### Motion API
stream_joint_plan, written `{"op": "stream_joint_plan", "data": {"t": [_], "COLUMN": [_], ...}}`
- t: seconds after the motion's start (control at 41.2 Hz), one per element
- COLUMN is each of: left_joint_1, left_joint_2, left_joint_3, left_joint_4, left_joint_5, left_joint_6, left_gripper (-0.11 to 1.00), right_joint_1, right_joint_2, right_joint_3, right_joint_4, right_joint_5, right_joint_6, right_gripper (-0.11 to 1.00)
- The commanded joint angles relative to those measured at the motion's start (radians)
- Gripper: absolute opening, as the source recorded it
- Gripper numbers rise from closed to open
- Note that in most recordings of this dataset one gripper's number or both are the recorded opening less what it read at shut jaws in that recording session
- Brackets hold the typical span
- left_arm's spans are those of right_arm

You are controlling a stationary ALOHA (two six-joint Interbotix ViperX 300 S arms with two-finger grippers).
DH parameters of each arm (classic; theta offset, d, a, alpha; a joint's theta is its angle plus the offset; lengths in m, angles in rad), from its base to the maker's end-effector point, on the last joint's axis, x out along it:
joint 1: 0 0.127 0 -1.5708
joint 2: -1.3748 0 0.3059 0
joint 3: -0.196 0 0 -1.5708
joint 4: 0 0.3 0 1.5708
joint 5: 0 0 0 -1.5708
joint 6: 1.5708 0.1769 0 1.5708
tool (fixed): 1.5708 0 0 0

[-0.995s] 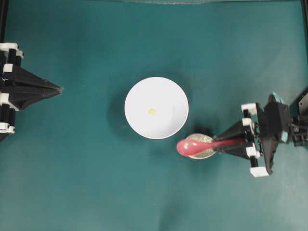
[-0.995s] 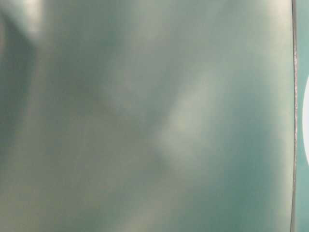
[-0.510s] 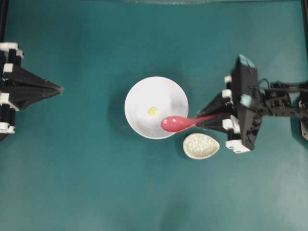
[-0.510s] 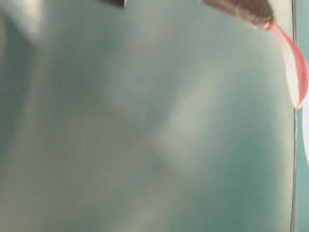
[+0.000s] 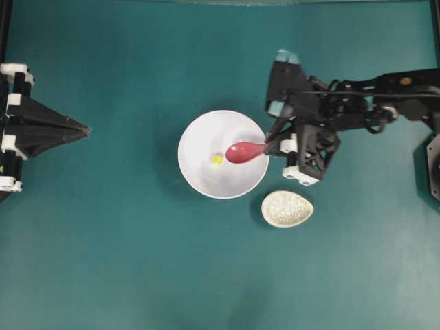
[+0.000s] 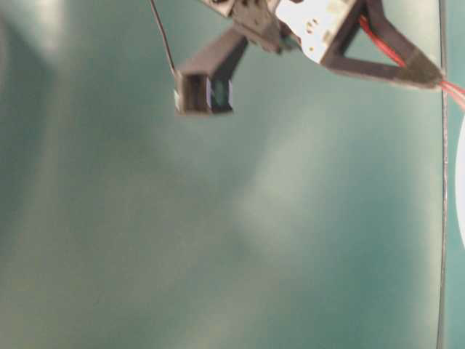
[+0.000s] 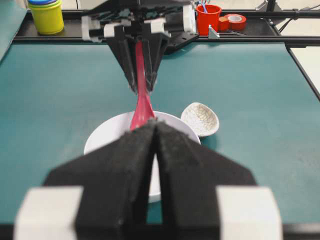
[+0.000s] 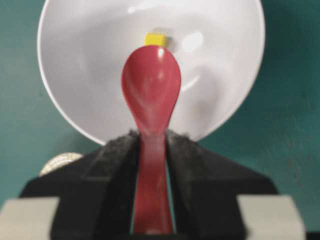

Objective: Scoop the yellow hexagonal prism block from the bowl with a spoon using the right arm.
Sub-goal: 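Move the spoon over the white bowl and lower it inside, then push the spoon under the yellow block and lift it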

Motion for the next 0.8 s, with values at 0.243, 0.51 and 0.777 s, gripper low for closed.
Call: {"op": "stream_joint_plan", "data": {"t": [0.243, 0.51, 0.777], "left_joint_1": [0.002, 0.0, 0.0], "left_joint_2": [0.006, 0.006, 0.006], "left_joint_3": [-0.018, -0.02, -0.018], "left_joint_4": [0.003, 0.005, 0.005], "left_joint_5": [-0.014, -0.017, -0.017], "left_joint_6": [0.002, 0.002, 0.002], "left_gripper": [0.0, 0.0, 0.0], "right_joint_1": [-0.003, -0.003, -0.002], "right_joint_2": [0.074, 0.098, 0.138], "right_joint_3": [-0.057, -0.057, -0.077], "right_joint_4": [-0.002, -0.002, -0.002], "right_joint_5": [0.02, -0.029, -0.077], "right_joint_6": [0.008, 0.009, 0.006], "right_gripper": [0.24, 0.24, 0.24]}}
